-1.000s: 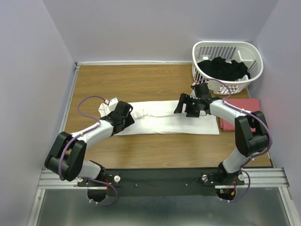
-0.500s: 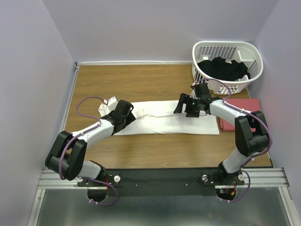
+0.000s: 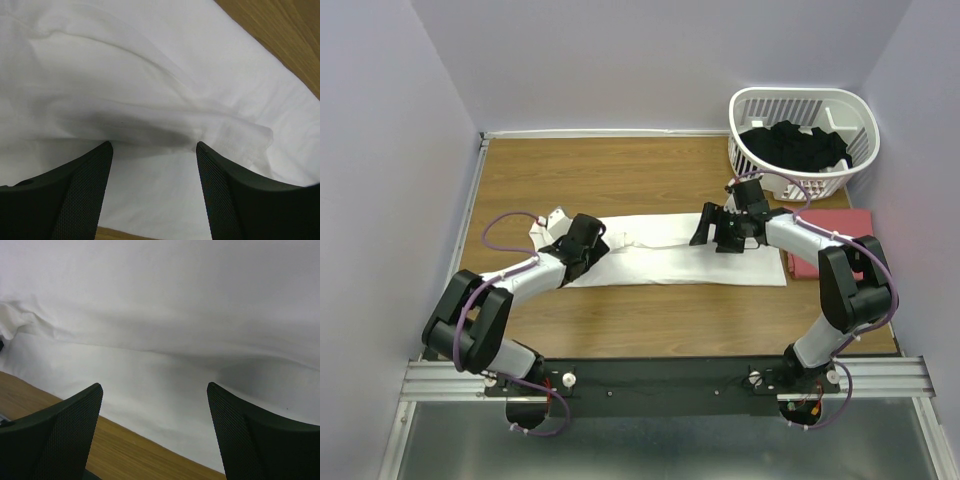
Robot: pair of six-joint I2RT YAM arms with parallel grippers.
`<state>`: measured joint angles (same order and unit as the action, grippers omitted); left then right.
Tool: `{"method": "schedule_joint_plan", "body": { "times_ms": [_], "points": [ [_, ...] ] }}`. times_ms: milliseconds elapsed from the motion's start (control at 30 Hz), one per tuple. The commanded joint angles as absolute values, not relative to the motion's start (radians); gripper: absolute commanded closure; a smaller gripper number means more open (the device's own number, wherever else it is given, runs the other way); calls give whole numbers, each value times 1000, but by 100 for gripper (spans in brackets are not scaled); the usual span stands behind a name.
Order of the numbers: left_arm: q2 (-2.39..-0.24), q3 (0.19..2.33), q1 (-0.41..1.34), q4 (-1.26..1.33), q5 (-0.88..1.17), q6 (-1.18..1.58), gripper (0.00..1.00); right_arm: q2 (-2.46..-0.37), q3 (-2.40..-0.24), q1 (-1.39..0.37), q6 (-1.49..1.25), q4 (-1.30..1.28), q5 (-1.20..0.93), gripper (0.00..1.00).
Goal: Fold and stack the t-shirts
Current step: Fold the tshirt
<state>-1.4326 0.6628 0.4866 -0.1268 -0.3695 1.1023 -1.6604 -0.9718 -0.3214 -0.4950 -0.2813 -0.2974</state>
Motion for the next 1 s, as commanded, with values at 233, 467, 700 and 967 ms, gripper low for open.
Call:
{"method": "schedule_joint_plan", "body": {
  "times_ms": [233, 467, 700, 967],
  "points": [
    [-1430, 669, 491, -107, -479, 1141, 25, -1634, -957, -325, -476, -278, -310, 8],
    [-1471, 716, 489, -103, -503, 1121, 25, -1631, -959, -325, -474, -276, -313, 8],
    [-1514, 798, 459, -100, -532, 1075, 25, -1628, -956, -324, -460, -278, -310, 8],
    [-1628, 934, 388, -98, -503, 997, 25, -1612, -954, -325, -434, -279, -310, 8]
  ]
}}
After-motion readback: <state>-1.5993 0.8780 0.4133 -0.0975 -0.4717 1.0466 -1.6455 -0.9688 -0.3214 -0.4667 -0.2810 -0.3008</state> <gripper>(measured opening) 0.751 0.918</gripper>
